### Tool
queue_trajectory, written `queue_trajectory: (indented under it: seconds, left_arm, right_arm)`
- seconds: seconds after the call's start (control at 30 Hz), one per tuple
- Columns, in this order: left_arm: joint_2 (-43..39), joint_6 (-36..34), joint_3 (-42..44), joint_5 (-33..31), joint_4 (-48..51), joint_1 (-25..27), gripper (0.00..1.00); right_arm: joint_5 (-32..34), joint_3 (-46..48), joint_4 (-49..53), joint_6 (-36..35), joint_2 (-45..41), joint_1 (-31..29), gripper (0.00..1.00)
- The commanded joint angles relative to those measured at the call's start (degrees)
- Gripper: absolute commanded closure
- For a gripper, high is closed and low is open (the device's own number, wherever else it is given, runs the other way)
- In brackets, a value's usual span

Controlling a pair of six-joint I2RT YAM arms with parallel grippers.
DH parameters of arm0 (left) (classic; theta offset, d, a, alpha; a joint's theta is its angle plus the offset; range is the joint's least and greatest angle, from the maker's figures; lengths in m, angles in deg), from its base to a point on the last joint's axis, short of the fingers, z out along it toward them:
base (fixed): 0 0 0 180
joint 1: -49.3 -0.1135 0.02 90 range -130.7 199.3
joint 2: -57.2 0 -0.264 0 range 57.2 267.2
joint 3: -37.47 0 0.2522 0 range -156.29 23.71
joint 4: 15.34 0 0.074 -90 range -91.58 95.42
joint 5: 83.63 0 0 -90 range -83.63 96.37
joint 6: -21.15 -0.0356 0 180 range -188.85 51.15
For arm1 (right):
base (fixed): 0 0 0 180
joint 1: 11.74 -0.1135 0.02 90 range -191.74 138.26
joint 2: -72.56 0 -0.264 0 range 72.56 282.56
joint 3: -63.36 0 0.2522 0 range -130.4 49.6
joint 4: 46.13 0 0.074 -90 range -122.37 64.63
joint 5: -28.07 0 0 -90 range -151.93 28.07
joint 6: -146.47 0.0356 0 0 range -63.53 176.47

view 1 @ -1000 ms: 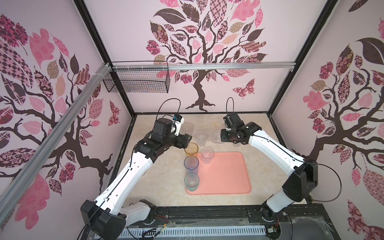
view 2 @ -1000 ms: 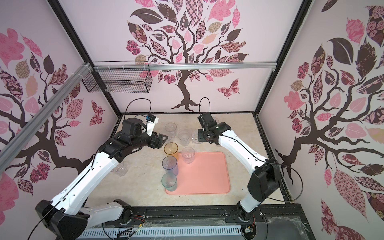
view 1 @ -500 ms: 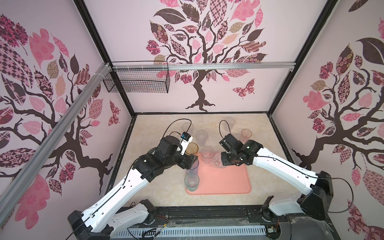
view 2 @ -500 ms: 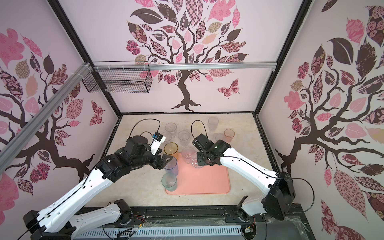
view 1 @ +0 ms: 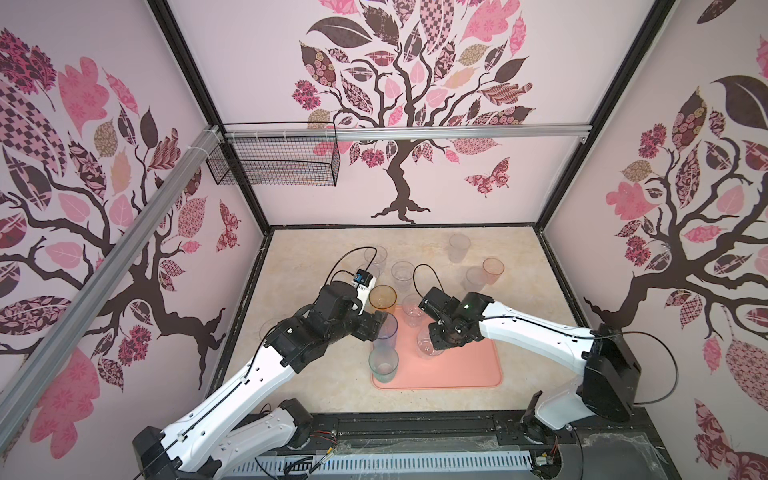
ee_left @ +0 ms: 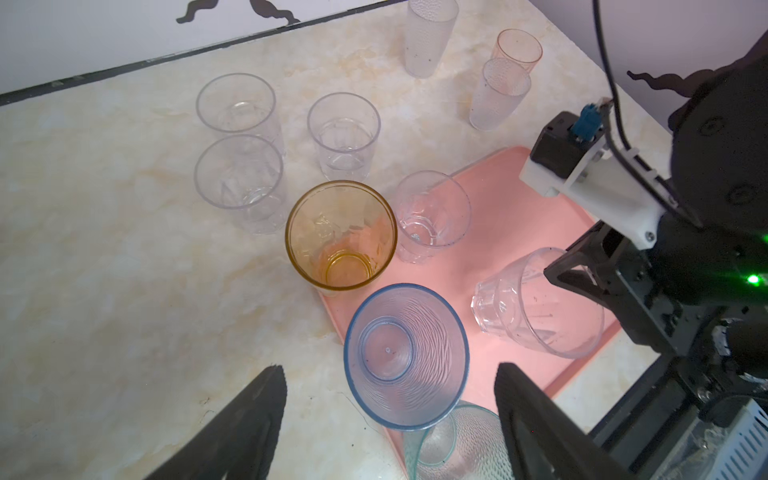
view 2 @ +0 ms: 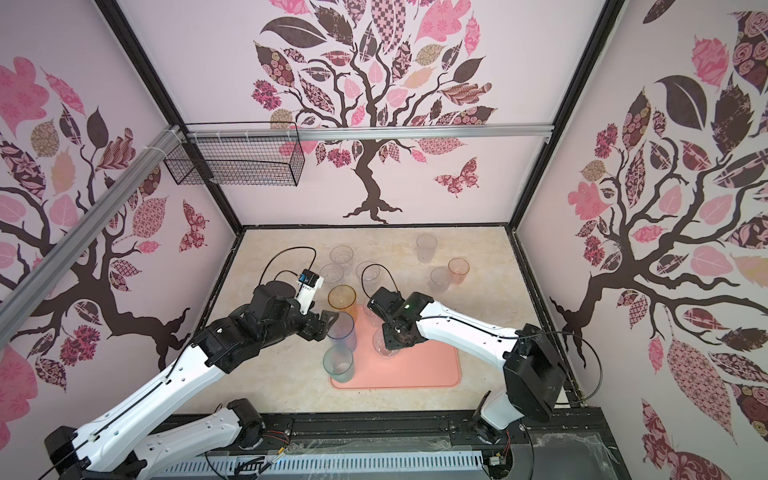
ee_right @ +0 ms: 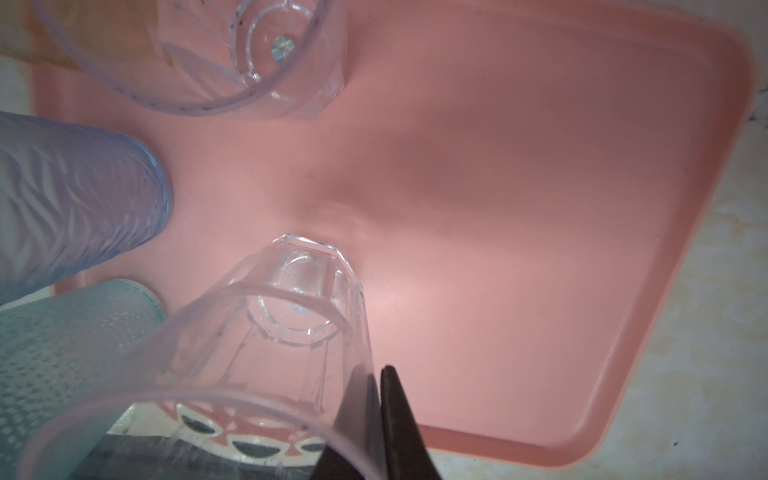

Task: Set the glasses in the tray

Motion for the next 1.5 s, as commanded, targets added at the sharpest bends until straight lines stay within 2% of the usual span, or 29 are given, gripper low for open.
queue_trajectory:
  seconds: [0.0, 0.47, 1.47]
  left_arm:
    - [-0.53, 0.35, 1.63, -3.35, -1.06, -0.05, 0.16]
    - [-0.73, -0.64, 1.8, -4.59, -1.2, -0.12, 0.14]
    - [-0.86, -0.72, 2.26, -4.32, -1.65, -0.25, 0.14]
  right_arm:
    - [-1.67, -2.88, -1.51, -0.38, 3.18, -0.43, 0.9]
    - [-1.12, -7.96, -1.47, -2.44, 10.56, -0.54, 0.89]
    - [0.9, -10.1, -1.96, -3.24, 12.61, -0.5, 0.84]
